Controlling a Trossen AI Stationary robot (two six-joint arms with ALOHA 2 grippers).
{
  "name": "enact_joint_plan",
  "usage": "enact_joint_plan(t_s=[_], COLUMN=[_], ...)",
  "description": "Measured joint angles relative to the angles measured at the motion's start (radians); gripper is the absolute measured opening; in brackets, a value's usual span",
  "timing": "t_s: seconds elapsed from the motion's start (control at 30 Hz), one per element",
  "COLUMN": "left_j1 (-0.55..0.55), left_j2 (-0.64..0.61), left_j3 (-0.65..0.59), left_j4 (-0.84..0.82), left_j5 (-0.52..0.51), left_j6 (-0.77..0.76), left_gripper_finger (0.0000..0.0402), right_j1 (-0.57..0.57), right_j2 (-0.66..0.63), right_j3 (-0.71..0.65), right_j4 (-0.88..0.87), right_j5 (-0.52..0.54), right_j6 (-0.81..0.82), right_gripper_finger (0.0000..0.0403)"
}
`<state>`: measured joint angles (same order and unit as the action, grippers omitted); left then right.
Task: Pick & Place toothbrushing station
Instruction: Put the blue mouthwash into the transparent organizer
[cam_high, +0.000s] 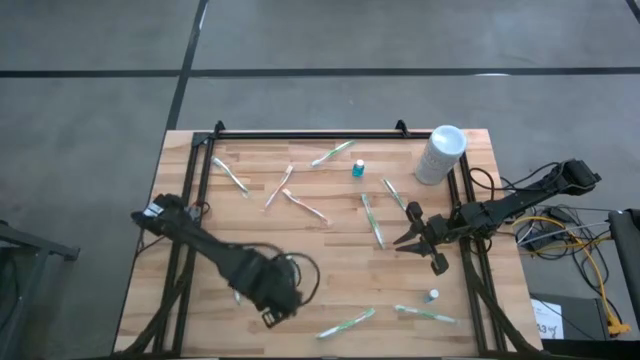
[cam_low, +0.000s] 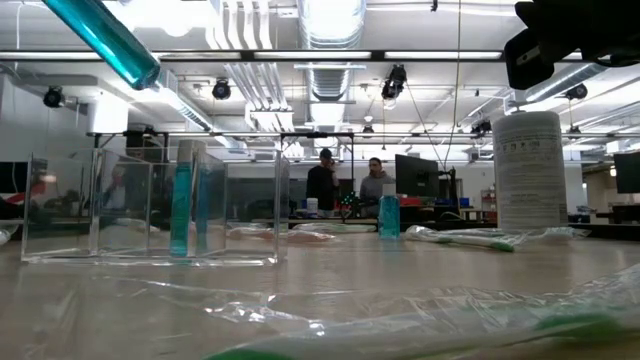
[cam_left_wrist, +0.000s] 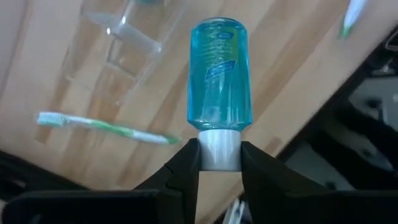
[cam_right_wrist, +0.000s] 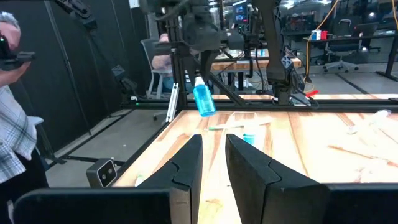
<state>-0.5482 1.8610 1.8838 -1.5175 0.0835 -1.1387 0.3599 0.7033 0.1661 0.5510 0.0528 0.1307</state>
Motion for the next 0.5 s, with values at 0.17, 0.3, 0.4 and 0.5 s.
enact_joint_plan(t_s=[0.17, 0.3, 0.4, 0.5], left_j1=[0.087, 0.161, 0.205, 0.241], left_j2=[-0.022, -0.034, -0.034, -0.035], left_j3=[0.007, 0.007, -0.009, -0.046], left_j4=[-0.03, -0.06, -0.054, -0.055], left_j5=[0.065, 0.14, 0.206, 0.245], left_j6=[0.111, 0.124, 0.165, 0.184], left_gripper_finger=[0.0103, 0.0103, 0.0103, 0.0103], right_j1=[0.0, 0.0, 0.0, 0.0], right_j2=[0.0, 0.0, 0.0, 0.0], right_j3=[0.0, 0.0, 0.0, 0.0], right_j4=[0.0, 0.0, 0.0, 0.0], right_j5=[0.0, 0.0, 0.0, 0.0], right_j6=[0.0, 0.0, 0.0, 0.0], right_gripper_finger=[0.0068, 0.0068, 0.0068, 0.0068])
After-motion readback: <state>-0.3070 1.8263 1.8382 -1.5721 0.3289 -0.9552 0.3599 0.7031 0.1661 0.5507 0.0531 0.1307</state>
